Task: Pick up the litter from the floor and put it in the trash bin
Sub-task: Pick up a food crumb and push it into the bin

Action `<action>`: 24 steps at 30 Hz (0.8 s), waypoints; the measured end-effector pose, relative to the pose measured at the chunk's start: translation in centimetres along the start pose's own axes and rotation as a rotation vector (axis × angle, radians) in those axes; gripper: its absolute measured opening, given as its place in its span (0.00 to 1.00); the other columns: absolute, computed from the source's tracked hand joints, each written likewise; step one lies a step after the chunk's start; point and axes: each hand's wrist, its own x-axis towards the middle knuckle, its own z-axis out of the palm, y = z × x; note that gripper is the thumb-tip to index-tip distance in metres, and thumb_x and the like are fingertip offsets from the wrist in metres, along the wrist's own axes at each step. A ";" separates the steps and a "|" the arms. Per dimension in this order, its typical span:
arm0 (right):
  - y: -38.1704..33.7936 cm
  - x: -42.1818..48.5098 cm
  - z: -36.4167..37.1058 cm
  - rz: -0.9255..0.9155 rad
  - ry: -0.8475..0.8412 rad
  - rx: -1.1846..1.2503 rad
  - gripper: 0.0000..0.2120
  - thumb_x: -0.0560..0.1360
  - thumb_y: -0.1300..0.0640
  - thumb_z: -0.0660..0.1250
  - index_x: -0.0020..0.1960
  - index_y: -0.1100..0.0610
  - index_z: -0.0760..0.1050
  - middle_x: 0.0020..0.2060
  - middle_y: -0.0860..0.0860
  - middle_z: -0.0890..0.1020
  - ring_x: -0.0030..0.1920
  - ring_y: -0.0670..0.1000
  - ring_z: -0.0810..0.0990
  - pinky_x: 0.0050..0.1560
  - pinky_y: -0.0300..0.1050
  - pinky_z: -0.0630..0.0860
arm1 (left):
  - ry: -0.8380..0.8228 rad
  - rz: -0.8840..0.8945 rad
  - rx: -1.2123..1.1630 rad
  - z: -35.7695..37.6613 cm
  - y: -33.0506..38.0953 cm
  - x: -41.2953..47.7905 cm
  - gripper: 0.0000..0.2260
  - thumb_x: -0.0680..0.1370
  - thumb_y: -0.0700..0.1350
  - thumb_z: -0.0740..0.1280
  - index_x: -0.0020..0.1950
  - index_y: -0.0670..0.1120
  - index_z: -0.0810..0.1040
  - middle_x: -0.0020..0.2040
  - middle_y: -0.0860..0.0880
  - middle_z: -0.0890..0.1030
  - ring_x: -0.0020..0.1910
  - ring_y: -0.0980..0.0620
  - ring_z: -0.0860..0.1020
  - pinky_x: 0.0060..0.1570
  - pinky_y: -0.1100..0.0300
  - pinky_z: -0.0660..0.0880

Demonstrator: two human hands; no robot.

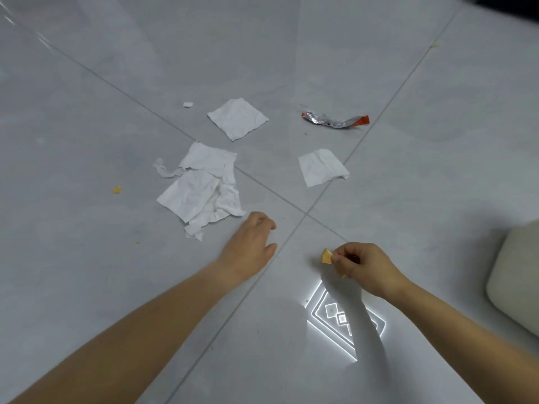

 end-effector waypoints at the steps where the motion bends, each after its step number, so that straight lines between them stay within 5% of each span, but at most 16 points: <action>1: -0.2 -0.7 -1.3 -0.011 0.008 0.004 0.09 0.75 0.56 0.65 0.38 0.55 0.79 0.30 0.53 0.81 0.31 0.50 0.72 0.35 0.43 0.70 | -0.004 0.014 -0.017 0.0 1.0 0.0 0.16 0.75 0.44 0.65 0.62 0.44 0.70 0.64 0.47 0.67 0.58 0.48 0.73 0.59 0.55 0.70; 5: -1.7 -4.0 -7.2 -0.072 0.059 -0.032 0.09 0.75 0.56 0.65 0.38 0.51 0.79 0.27 0.45 0.80 0.31 0.51 0.72 0.37 0.46 0.72 | 0.021 0.134 -0.134 -0.6 7.5 0.3 0.17 0.74 0.47 0.66 0.62 0.47 0.70 0.63 0.51 0.67 0.54 0.51 0.74 0.55 0.57 0.73; 9: -3.7 -9.3 -14.9 -0.195 0.109 -0.111 0.06 0.74 0.54 0.65 0.39 0.51 0.79 0.27 0.46 0.80 0.29 0.49 0.72 0.36 0.48 0.72 | 0.057 0.301 -0.267 -2.3 15.7 0.3 0.15 0.74 0.51 0.66 0.60 0.55 0.68 0.60 0.60 0.66 0.49 0.63 0.72 0.46 0.69 0.69; 15: -4.4 -19.0 -25.2 -0.324 0.377 -0.135 0.13 0.66 0.41 0.64 0.41 0.48 0.81 0.35 0.49 0.83 0.31 0.44 0.78 0.34 0.36 0.74 | 0.028 0.549 -0.317 -4.1 26.5 -0.7 0.16 0.74 0.52 0.65 0.60 0.59 0.66 0.59 0.64 0.66 0.53 0.65 0.72 0.46 0.69 0.72; 21: 0.8 -23.9 -30.9 -0.261 0.588 -0.142 0.15 0.63 0.39 0.63 0.42 0.45 0.80 0.37 0.45 0.84 0.38 0.49 0.80 0.42 0.46 0.79 | -0.072 0.664 -0.221 -3.7 32.5 -1.1 0.18 0.74 0.55 0.64 0.62 0.63 0.64 0.61 0.65 0.65 0.56 0.66 0.70 0.48 0.77 0.67; 24: 3.0 -24.8 -32.1 -0.223 0.613 -0.360 0.07 0.69 0.43 0.64 0.41 0.44 0.78 0.33 0.45 0.82 0.38 0.49 0.79 0.42 0.50 0.78 | -0.091 0.704 -0.171 -2.4 35.6 -0.3 0.18 0.75 0.54 0.64 0.63 0.65 0.64 0.64 0.62 0.61 0.57 0.66 0.68 0.51 0.77 0.66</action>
